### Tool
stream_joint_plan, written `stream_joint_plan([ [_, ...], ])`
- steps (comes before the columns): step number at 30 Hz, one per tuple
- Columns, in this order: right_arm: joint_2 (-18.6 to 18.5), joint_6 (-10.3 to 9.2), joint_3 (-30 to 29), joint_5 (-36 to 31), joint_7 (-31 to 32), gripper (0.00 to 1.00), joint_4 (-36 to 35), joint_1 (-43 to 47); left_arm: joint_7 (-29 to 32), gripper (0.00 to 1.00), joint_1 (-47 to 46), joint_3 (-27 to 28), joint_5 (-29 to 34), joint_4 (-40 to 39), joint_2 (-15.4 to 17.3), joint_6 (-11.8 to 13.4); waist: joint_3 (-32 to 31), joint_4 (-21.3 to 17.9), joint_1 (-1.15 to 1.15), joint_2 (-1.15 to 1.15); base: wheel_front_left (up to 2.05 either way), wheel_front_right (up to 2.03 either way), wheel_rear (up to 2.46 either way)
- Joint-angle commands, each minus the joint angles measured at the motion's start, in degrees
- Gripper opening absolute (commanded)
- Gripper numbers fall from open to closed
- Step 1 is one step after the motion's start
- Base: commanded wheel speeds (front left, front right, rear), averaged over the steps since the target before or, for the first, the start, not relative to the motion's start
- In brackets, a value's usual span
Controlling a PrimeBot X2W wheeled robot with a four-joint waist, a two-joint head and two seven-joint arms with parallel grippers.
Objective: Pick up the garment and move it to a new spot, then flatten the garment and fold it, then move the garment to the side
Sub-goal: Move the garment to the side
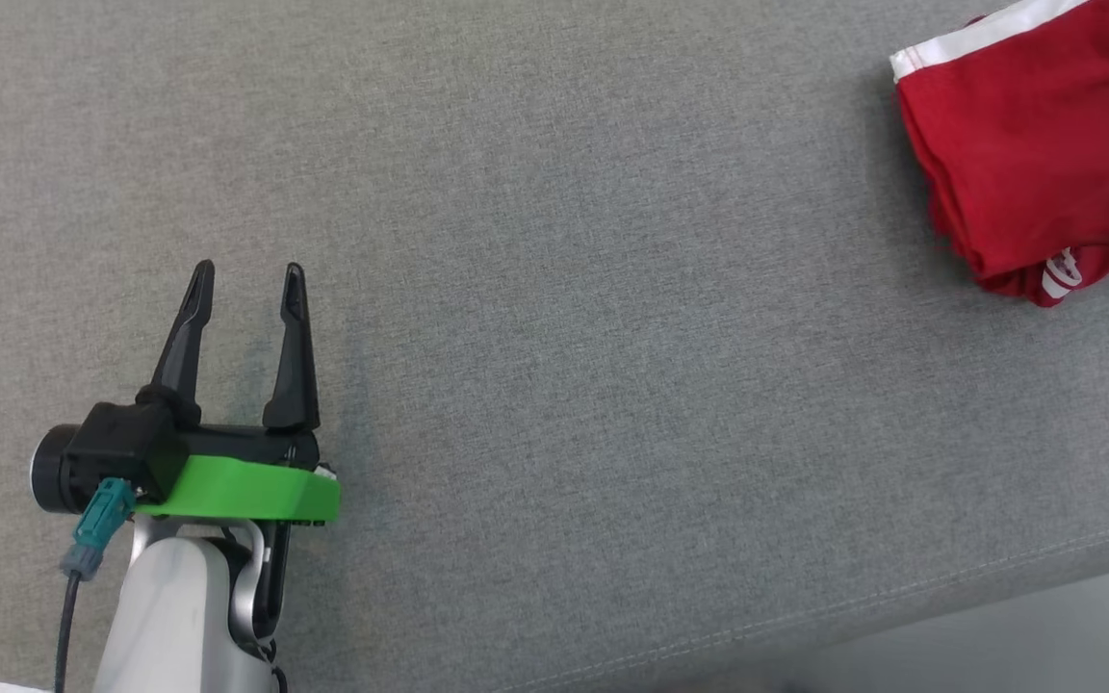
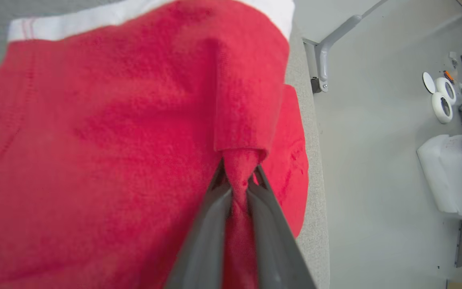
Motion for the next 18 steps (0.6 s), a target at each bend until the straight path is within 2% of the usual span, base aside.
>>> stream_joint_plan([
  [1, 0.18, -0.08, -0.98, -1.31, -1.04, 0.00, 1.40, -0.10, -0.14, 1.00, -1.05, 0.09, 0.25, -0.24, 0.68, -0.27, 1.76, 0.74, 0.00, 0.00, 0.00, 0.00, 0.00],
  [6, 0.38, -0.09, -7.44, -6.01, -5.80, 0.00, 6.84, -1.77, -0.13, 1.00, -1.92, -0.43, 0.97, -0.97, 1.13, -0.32, 4.26, 3.03, 0.00, 0.00, 0.00, 0.00, 0.00],
  [12, 1.03, -0.09, -15.00, -11.94, -7.57, 0.00, 12.22, -1.49, -0.13, 1.00, -2.61, -0.88, 1.25, -1.49, 1.79, -0.38, 5.88, 5.13, 0.00, 0.00, 0.00, 0.00, 0.00],
  [14, 2.06, -0.09, -17.78, -14.21, -6.63, 0.44, 13.79, -0.76, -0.13, 1.00, -2.82, -0.75, 1.15, -1.64, 1.76, -0.38, 5.89, 5.52, 0.00, 0.00, 0.00, 0.00, 0.00],
  [15, 2.29, -0.09, -18.79, -15.11, -6.50, 0.86, 14.02, -0.66, -0.13, 1.00, -2.85, -0.77, 1.13, -1.60, 1.74, -0.37, 5.81, 5.63, 0.00, 0.00, 0.00, 0.00, 0.00],
  [16, 2.62, -0.09, -20.56, -16.93, -6.54, 1.00, 14.16, -0.33, -0.13, 1.00, -2.88, -0.89, 1.12, -1.46, 1.60, -0.38, 5.47, 5.87, 0.00, 0.00, 0.00, 0.00, 0.00],
  [18, 3.87, -0.08, -23.21, -18.67, -7.49, 1.00, 13.63, 0.30, -0.14, 1.00, -2.65, -1.13, 1.10, -1.16, 1.34, -0.39, 4.63, 6.08, 0.00, 0.00, 0.00, 0.00, 0.00],
])
